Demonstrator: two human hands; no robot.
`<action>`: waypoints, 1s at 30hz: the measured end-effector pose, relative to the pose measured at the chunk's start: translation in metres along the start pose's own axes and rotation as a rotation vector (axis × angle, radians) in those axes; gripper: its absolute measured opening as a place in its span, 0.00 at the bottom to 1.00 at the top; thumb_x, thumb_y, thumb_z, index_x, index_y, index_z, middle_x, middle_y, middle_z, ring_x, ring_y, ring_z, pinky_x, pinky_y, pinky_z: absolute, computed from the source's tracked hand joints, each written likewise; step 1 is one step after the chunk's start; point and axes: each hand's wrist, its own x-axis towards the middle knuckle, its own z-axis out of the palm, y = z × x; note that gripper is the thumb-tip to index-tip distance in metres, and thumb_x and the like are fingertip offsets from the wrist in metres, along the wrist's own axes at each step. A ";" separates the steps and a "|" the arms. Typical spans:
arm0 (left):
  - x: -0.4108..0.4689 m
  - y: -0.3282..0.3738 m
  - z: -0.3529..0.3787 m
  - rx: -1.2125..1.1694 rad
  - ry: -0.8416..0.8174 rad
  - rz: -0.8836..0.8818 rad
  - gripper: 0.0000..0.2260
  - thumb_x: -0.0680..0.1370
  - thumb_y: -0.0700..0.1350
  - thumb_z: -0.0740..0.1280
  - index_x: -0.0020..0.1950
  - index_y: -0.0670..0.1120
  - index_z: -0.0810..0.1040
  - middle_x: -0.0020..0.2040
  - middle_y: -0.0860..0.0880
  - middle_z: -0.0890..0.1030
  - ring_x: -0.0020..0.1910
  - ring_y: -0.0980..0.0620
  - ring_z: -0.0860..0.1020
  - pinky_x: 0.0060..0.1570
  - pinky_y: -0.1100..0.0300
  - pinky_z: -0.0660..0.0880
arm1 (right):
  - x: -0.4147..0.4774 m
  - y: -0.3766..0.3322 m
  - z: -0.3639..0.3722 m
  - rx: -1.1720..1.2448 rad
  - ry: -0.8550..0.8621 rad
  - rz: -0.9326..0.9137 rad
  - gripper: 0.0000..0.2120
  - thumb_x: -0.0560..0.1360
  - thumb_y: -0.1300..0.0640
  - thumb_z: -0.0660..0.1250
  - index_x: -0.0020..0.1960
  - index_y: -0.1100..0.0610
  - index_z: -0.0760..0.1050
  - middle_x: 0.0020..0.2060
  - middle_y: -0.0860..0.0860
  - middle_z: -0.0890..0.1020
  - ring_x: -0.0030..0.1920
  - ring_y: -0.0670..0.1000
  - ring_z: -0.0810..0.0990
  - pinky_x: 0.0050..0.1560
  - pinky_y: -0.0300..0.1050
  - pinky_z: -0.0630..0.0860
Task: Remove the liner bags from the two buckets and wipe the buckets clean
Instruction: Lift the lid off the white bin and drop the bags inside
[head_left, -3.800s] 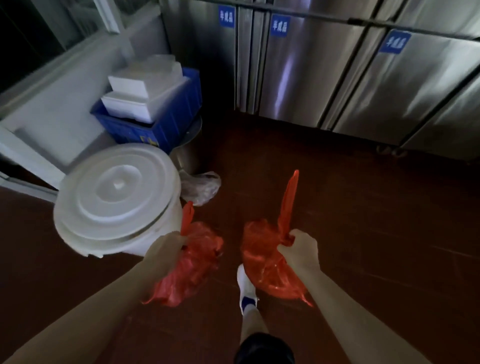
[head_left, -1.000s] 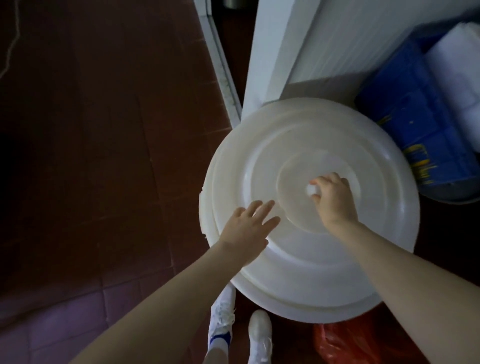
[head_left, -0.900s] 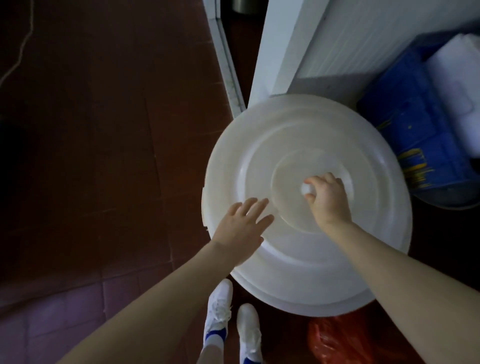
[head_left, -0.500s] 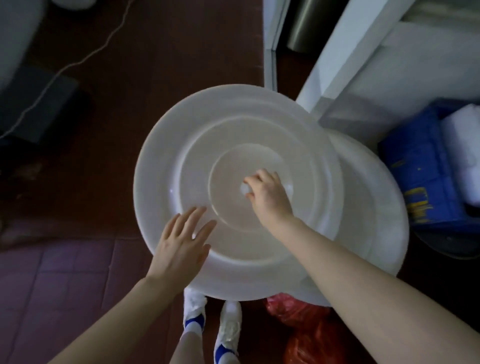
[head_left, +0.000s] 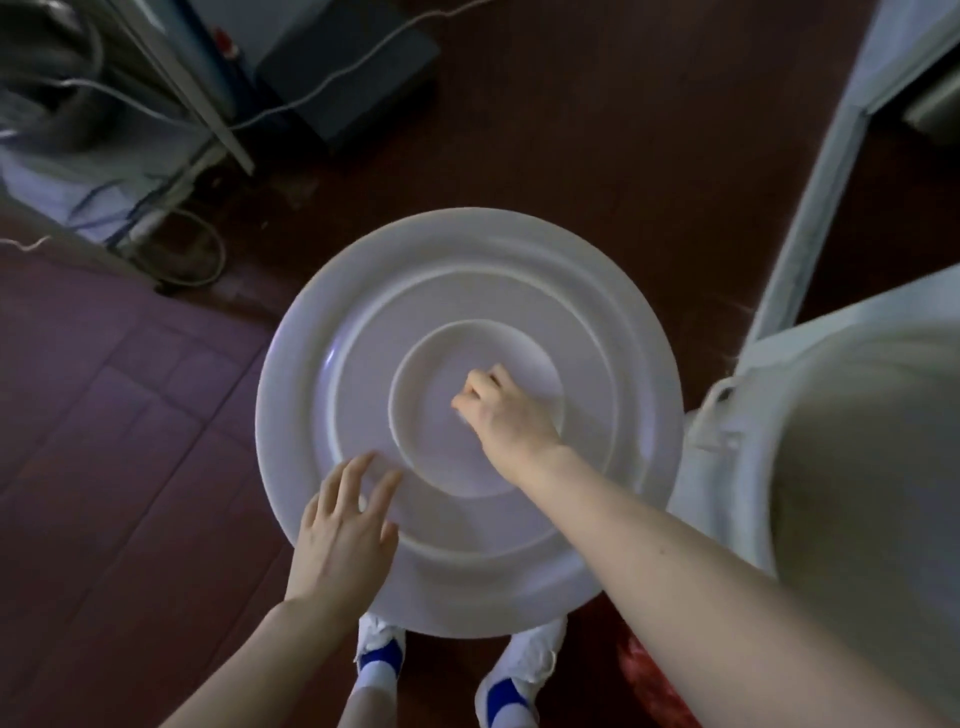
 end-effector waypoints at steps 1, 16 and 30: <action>0.006 -0.014 0.016 0.005 -0.015 0.003 0.27 0.67 0.41 0.77 0.65 0.48 0.78 0.69 0.41 0.72 0.67 0.37 0.71 0.56 0.43 0.76 | 0.012 -0.002 0.020 -0.006 -0.026 -0.011 0.11 0.79 0.65 0.59 0.59 0.57 0.74 0.57 0.53 0.70 0.61 0.57 0.67 0.50 0.52 0.76; 0.144 -0.122 0.338 0.010 -0.233 0.011 0.26 0.79 0.50 0.62 0.76 0.55 0.59 0.78 0.50 0.48 0.75 0.49 0.53 0.65 0.54 0.68 | 0.112 0.087 0.377 0.012 -0.115 0.120 0.09 0.80 0.61 0.59 0.54 0.54 0.77 0.56 0.51 0.73 0.59 0.54 0.69 0.50 0.46 0.64; 0.140 -0.039 0.223 0.081 -0.294 0.204 0.22 0.79 0.49 0.63 0.74 0.51 0.65 0.76 0.49 0.58 0.72 0.48 0.63 0.61 0.51 0.71 | -0.024 0.082 0.253 0.279 -0.087 0.426 0.20 0.80 0.54 0.61 0.71 0.56 0.67 0.64 0.53 0.70 0.62 0.55 0.70 0.56 0.51 0.74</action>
